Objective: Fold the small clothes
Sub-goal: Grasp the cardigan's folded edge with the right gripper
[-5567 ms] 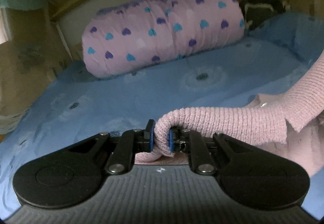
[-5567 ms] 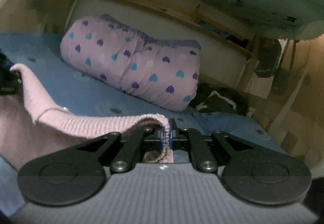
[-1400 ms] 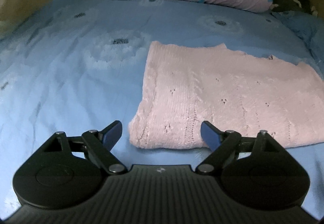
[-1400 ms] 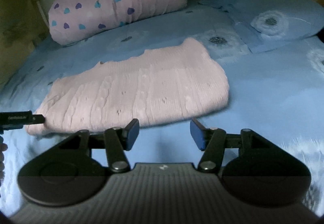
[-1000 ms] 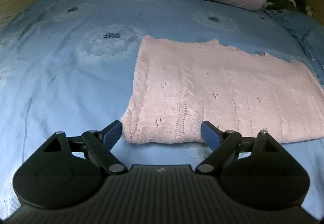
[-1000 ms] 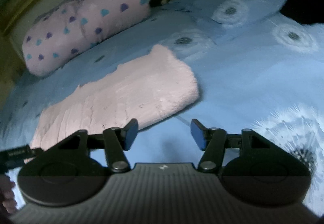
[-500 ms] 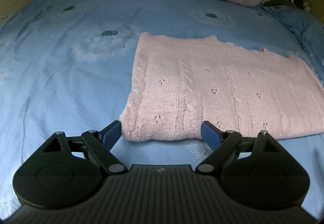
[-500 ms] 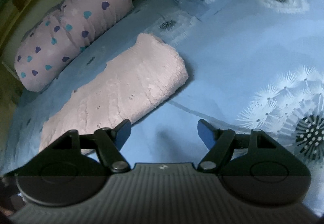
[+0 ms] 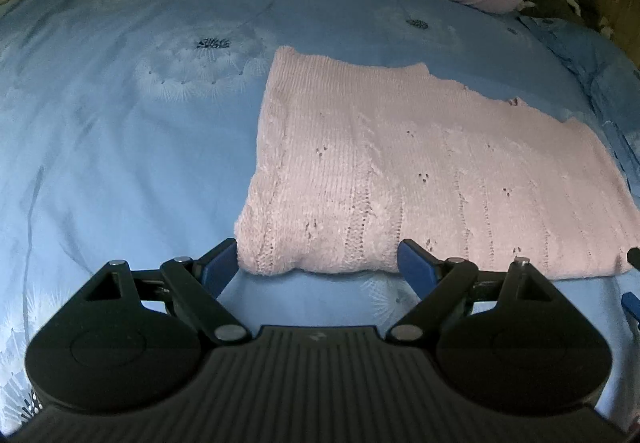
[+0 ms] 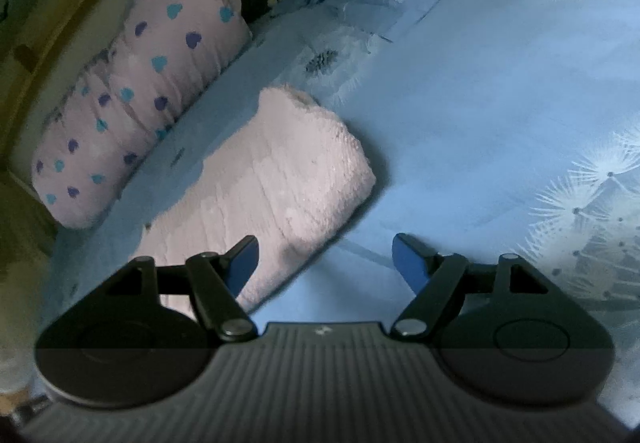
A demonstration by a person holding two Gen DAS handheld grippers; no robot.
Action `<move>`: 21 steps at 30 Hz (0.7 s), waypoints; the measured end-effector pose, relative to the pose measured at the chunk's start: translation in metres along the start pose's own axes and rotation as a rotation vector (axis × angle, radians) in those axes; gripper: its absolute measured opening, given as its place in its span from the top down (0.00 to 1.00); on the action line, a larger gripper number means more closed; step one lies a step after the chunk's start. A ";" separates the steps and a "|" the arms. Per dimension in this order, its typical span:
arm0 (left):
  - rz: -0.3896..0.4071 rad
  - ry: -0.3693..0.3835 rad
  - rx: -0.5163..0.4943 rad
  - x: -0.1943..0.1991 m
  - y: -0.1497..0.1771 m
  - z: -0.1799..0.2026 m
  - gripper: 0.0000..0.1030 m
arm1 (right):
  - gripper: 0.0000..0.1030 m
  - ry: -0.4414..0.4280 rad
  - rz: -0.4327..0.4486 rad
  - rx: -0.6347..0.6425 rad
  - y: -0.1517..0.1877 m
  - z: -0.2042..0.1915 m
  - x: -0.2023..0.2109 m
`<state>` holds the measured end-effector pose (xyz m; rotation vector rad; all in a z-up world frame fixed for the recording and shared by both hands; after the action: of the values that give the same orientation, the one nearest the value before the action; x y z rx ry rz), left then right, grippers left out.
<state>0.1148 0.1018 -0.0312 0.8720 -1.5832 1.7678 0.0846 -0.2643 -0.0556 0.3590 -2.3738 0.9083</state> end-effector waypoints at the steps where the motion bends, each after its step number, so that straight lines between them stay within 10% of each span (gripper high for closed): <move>1: 0.000 -0.002 -0.002 0.000 0.000 0.000 0.14 | 0.26 -0.007 0.011 -0.012 -0.001 0.001 -0.001; 21: -0.022 0.010 0.019 -0.010 -0.004 -0.004 0.13 | 0.26 -0.101 0.142 -0.184 -0.018 -0.015 -0.049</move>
<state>0.1239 0.1065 -0.0374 0.8847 -1.5471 1.7723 0.1381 -0.2656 -0.0661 0.1688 -2.5787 0.7408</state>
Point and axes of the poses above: each gripper's, at about its wrist camera, not at the fingertips, and x roughly against the way its jaws point, z to its right, y to its underside, the point moved 6 cm from there along -x, roughly the way its jaws point, and after that the axes turned 3 degrees about -x, right-handed, at the moved point
